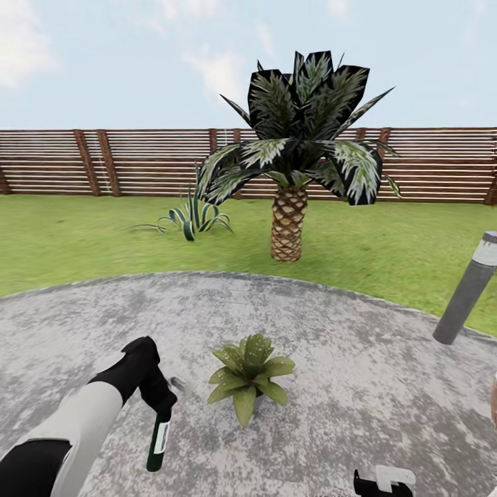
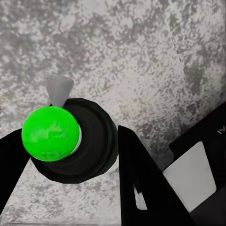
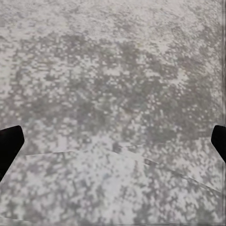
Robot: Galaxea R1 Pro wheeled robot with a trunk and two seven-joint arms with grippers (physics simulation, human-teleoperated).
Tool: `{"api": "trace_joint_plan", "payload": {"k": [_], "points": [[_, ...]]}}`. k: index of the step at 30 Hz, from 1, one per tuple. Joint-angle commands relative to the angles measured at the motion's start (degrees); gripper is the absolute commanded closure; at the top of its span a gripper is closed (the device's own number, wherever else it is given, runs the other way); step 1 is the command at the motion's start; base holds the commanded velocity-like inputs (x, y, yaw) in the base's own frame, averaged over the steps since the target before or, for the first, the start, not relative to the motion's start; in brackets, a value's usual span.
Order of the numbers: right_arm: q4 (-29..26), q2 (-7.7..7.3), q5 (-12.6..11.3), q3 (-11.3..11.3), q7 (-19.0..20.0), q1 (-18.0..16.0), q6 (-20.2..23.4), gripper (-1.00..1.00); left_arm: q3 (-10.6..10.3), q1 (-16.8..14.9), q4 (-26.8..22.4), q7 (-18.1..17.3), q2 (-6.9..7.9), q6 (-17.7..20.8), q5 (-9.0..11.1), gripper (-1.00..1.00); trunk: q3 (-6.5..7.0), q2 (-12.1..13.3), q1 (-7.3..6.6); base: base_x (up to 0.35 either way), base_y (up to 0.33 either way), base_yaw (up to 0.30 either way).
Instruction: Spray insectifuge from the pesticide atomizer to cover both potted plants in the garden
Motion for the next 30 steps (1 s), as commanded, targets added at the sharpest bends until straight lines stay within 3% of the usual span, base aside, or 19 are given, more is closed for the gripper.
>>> {"api": "trace_joint_plan", "payload": {"k": [1,4,8,9,12,14,18,21,28,30], "points": [[0.1,0.03,0.6,-0.4,-0.23,-0.05,-0.16,-1.0,-0.19,0.04,-0.11,-0.78,-0.03,0.67,-1.42,1.0,-0.03,-0.02,-0.01,0.0,0.0,-0.208],[0.23,0.07,0.69,-0.4,-0.19,-0.04,-0.13,-1.0,-0.05,0.07,-0.11,-1.8,-0.41,0.87,-4.53,1.0,0.01,-0.02,-0.01,0.056,0.0,-0.096],[0.37,-0.01,1.03,-0.4,-0.06,-0.05,-0.07,-1.0,0.15,-0.57,-0.47,-9.42,-1.3,0.93,-11.65,1.0,0.01,-0.02,-0.01,0.302,0.0,-0.007],[0.37,-0.02,1.04,-0.4,-0.06,-0.05,-0.07,-1.0,0.15,-0.69,-0.75,-10.85,-1.81,0.94,-14.09,1.0,0.01,-0.02,-0.01,0.33,0.0,-0.001],[0.37,-0.01,1.04,-0.4,-0.06,-0.05,-0.07,-1.0,0.16,-0.79,-1.09,-14.73,-3.51,0.93,-18.28,1.0,0.01,-0.02,-0.01,0.332,0.0,0.0],[0.37,0.03,1.01,-0.4,-0.06,-0.05,-0.06,-1.0,0.19,-0.8,-1.15,-15.1,-4.91,0.92,-21.23,1.0,0.03,-0.02,-0.01,0.33,0.0,-0.048],[0.37,0.01,1.0,-0.4,-0.06,-0.05,-0.02,-1.0,0.24,-0.77,-1.09,-15.1,-6.45,0.98,-22.7,1.0,0.13,-0.02,-0.01,0.236,0.0,-0.181],[0.37,0.03,1.02,-0.4,-0.06,-0.05,-0.01,-1.0,0.18,-0.38,-1.01,-15.1,-6.57,0.94,-22.79,1.0,0.16,-0.02,-0.01,0.034,0.0,-0.057],[0.37,0.02,1.03,-0.4,-0.06,-0.05,0.0,-1.0,-0.03,0.53,-0.36,-15.1,-5.72,0.09,-22.87,1.0,0.16,-0.02,-0.01,0.004,0.0,-0.007],[0.37,0.02,1.03,-0.4,-0.06,-0.05,0.01,-1.0,0.02,0.68,-0.18,-15.1,-4.58,-0.28,-22.79,1.0,0.16,-0.02,-0.01,0.0,0.0,0.0]]}}
